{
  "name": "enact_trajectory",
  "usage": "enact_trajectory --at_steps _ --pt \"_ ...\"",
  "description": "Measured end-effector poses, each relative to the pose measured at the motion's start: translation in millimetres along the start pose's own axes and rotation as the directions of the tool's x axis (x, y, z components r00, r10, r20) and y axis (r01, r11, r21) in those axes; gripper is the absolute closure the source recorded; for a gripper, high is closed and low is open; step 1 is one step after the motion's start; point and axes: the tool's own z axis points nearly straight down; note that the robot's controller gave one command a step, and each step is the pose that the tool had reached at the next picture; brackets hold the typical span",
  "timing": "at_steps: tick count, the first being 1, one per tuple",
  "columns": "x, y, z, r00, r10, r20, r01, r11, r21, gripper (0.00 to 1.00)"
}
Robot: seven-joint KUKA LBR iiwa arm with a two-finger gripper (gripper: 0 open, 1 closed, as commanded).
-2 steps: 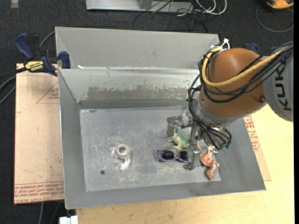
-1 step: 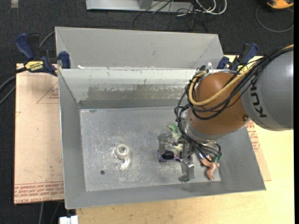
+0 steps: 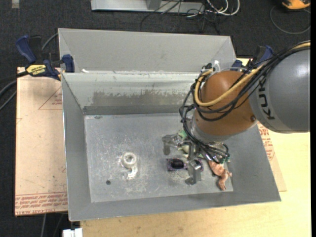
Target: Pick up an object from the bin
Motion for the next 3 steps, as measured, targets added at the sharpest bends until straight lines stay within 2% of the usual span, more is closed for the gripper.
enact_trajectory --at_steps 1,2,3 --pt "-18.1 -64.1 30.1 1.000 0.019 -0.018 -0.019 1.000 -0.007 0.00" --pt "4.2 -35.5 71.2 0.990 0.140 0.001 -0.140 0.990 -0.002 1.00" --pt "4.3 -35.6 71.2 0.990 0.141 0.001 -0.141 0.990 -0.002 1.00"
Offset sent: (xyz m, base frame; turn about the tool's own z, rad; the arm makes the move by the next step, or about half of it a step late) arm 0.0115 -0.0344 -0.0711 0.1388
